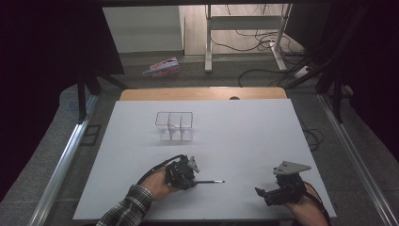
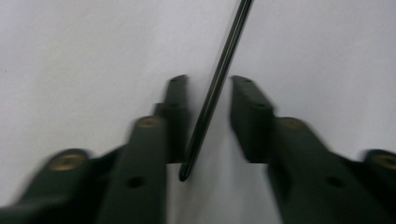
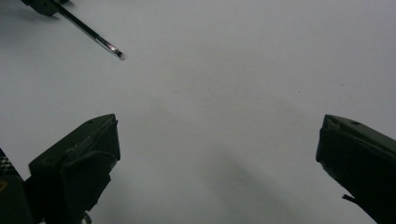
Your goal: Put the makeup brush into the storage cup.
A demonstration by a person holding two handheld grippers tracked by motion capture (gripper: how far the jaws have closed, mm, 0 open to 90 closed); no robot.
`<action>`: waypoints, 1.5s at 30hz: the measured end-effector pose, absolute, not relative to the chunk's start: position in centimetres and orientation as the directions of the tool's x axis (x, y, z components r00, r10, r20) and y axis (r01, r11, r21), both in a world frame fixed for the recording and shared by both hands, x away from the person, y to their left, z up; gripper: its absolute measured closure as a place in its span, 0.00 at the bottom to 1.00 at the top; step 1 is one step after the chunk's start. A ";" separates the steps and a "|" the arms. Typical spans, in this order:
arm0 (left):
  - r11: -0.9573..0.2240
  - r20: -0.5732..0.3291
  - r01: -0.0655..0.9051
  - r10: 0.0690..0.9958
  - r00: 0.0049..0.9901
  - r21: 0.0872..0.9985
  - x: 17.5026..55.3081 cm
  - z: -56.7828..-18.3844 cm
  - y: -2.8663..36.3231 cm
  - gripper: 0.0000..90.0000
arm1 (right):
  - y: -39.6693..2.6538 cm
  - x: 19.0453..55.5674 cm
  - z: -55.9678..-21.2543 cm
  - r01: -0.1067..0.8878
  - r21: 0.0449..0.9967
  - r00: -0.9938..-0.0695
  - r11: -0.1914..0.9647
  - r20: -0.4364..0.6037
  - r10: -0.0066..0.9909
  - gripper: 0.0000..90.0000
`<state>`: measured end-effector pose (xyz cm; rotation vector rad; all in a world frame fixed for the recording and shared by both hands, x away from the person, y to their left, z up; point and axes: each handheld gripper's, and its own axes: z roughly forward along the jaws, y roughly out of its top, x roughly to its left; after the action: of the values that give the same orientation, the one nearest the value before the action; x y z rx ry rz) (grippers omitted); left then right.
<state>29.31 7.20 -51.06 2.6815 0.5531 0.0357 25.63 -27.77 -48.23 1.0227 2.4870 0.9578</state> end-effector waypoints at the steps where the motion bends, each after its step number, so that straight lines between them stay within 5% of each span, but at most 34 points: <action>1: -0.841 -0.055 0.375 0.385 0.921 0.389 29.3 -51.1 7.2 0.90 | -27.8 25.6 -48.2 0.516 0.674 -0.708 0.528 -0.011 0.706 0.00; 16: -0.825 -0.041 0.395 0.414 0.909 0.404 28.8 -50.7 7.6 0.95 | -27.7 25.6 -48.2 0.516 0.673 -0.709 0.529 -0.010 0.705 0.00; 45: -0.578 -0.132 0.494 0.554 0.822 0.650 25.6 -48.9 12.4 0.95 | -27.8 25.6 -47.9 0.495 0.719 -0.711 0.489 0.012 0.703 0.02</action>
<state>25.59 12.41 -48.91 2.2953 0.7639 0.1112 25.58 -27.76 -47.94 1.0150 2.4538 1.0474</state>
